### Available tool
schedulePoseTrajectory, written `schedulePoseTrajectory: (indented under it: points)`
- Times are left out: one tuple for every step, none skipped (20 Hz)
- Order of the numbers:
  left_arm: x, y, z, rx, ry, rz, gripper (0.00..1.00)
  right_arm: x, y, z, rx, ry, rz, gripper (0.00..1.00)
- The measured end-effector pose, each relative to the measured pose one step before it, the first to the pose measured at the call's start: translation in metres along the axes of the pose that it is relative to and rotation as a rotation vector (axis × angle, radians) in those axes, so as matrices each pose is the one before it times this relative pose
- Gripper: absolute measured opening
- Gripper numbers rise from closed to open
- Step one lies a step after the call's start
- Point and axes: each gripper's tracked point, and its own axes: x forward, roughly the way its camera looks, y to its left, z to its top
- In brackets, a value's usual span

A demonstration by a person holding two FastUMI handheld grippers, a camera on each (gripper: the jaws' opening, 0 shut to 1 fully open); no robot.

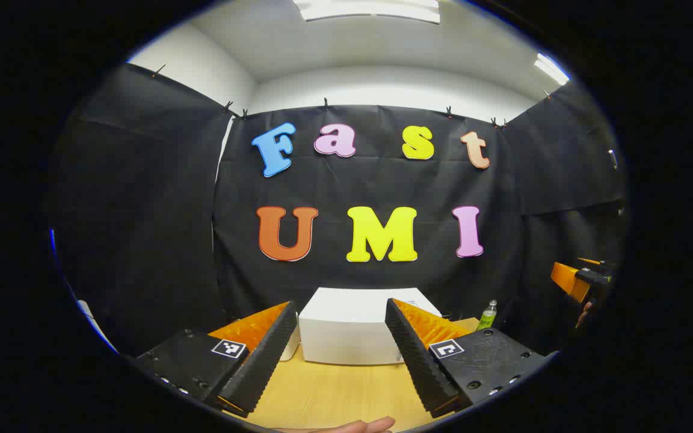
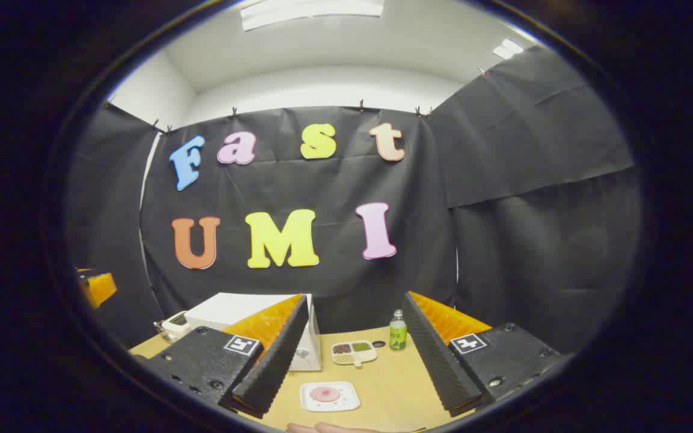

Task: Open the microwave oven with the left hand, put the food in, and close the microwave oven.

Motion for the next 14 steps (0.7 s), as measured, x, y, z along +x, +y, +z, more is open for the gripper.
schedulePoseTrajectory:
  points:
    - [0.00009,0.00301,0.00151,-0.00313,-0.00146,0.00118,0.95,-0.00204,0.00132,0.00335,-0.00845,-0.00757,-0.00012,1.00]
    - [-0.00050,0.00253,0.00144,0.00364,-0.00519,0.00149,0.95,-0.00221,0.00033,0.00444,-0.00816,-0.00724,-0.00235,0.91]
    - [-0.00074,0.00234,0.00094,0.00597,-0.00218,0.00308,0.95,-0.00202,0.00055,0.00192,-0.00716,-0.00275,0.00060,0.91]
    - [0.00045,0.00024,0.00004,0.00189,-0.00406,-0.00195,0.95,-0.00188,0.00111,0.00163,-0.00228,-0.00065,0.00429,0.91]
    - [-0.00139,-0.00020,0.00152,-0.00156,-0.00459,-0.00142,0.94,-0.00019,0.00137,0.00060,0.00136,0.00003,0.00403,0.91]
    - [-0.00080,-0.00138,-0.00134,-0.00238,-0.00074,-0.00338,0.93,-0.00040,-0.00041,0.00050,0.00096,0.00348,0.00084,0.91]
    - [-0.00116,-0.00230,-0.00048,-0.00213,0.00179,-0.00853,0.93,0.00001,-0.00119,-0.00126,0.00126,0.00371,-0.00151,1.00]
    - [-0.00055,-0.00282,0.00035,0.00144,0.00253,-0.00925,0.93,0.00130,-0.00078,-0.00079,-0.00009,0.00451,0.00019,0.91]
    - [0.00038,-0.00135,0.00028,0.00447,0.00215,-0.00448,0.93,0.00110,-0.00060,-0.00024,0.00180,0.00068,0.00127,0.91]
    - [-0.00223,0.00059,0.00116,0.00753,-0.00127,-0.00107,0.93,0.00152,-0.00110,-0.00099,-0.00203,0.00503,-0.00050,0.91]
    - [-0.00131,-0.00131,0.00059,0.00731,-0.00327,-0.00168,0.93,0.00199,-0.00340,-0.00268,-0.00139,0.00559,-0.00473,1.00]
    - [0.00088,-0.00126,0.00136,0.00575,-0.00525,-0.00037,0.93,0.00209,-0.00111,0.00039,-0.00049,0.00027,0.00104,0.91]
    - [0.00124,-0.00048,-0.00022,0.00327,-0.00146,0.00301,0.80,0.00224,-0.00060,-0.00027,-0.00414,-0.00043,0.00085,0.91]
    - [0.00234,-0.00087,-0.00260,-0.00180,0.00432,0.00096,0.80,0.00208,-0.00213,-0.00096,-0.00345,-0.00202,-0.00070,0.91]
